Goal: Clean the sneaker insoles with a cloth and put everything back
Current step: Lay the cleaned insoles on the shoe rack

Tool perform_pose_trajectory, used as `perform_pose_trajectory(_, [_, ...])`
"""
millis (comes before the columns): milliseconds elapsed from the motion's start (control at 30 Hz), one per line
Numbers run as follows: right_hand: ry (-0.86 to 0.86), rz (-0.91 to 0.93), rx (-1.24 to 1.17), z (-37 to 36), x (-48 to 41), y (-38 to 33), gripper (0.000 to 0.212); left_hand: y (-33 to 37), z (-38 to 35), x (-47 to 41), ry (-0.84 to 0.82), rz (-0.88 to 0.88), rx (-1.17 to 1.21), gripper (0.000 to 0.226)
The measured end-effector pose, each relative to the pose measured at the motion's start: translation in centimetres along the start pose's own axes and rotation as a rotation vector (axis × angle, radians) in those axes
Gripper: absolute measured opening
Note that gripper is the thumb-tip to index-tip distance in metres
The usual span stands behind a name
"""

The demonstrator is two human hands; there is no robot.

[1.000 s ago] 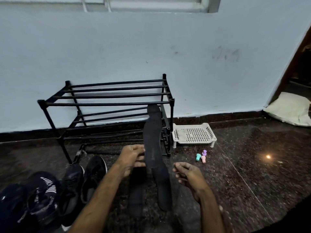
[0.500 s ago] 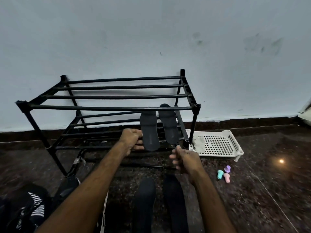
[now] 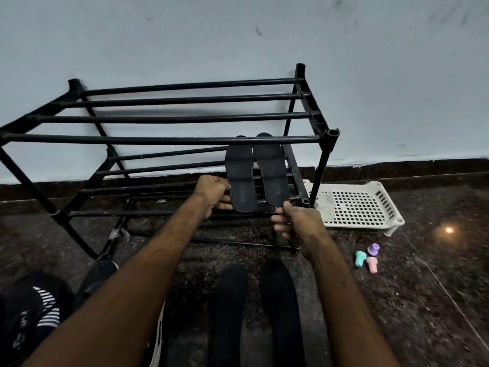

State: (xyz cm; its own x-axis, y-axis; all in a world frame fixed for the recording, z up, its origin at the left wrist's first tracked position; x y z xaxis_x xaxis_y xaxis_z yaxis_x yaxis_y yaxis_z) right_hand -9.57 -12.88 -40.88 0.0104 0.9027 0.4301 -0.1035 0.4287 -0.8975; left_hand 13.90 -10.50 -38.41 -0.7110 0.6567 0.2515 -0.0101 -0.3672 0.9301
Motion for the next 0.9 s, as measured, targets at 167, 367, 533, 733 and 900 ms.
perform_pose_trajectory(167, [0.0,-0.003,0.025,0.1,0.1,1.0,0.031,0.0,-0.3,-0.1,0.0,0.002,-0.002,0.024])
perform_pose_trajectory(367, [0.022,-0.008,0.033,1.8,1.0,2.1,0.031,-0.5,0.5,0.0,0.053,-0.005,0.038,0.015])
perform_pose_trajectory(533, [0.037,-0.077,0.04,3.7,2.8,4.5,0.031,-1.3,6.0,1.2,0.476,-0.132,0.037,0.019])
perform_pose_trajectory(733, [0.106,-0.182,0.064,8.0,4.7,10.7,0.033,-6.6,6.2,8.9,0.577,-0.154,-0.103,0.018])
perform_pose_trajectory(900, [0.164,-0.213,0.135,11.4,6.2,17.1,0.034,-18.3,-2.6,14.4,0.1,0.054,-0.422,0.021])
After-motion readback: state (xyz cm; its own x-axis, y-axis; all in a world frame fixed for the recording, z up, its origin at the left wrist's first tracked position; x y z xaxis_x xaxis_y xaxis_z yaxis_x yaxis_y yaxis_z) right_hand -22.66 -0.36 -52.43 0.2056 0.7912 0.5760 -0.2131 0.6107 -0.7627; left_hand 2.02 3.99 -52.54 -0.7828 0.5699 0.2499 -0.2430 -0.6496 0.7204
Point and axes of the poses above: each hand's wrist, its own x-axis away from the middle knuckle, its own z-axis out of the back of the hand, y = z × x, the point moved 10 cm from there along -x, towards the middle knuckle, and after that the axes turned 14 degrees about y, right-handed, at the moved point
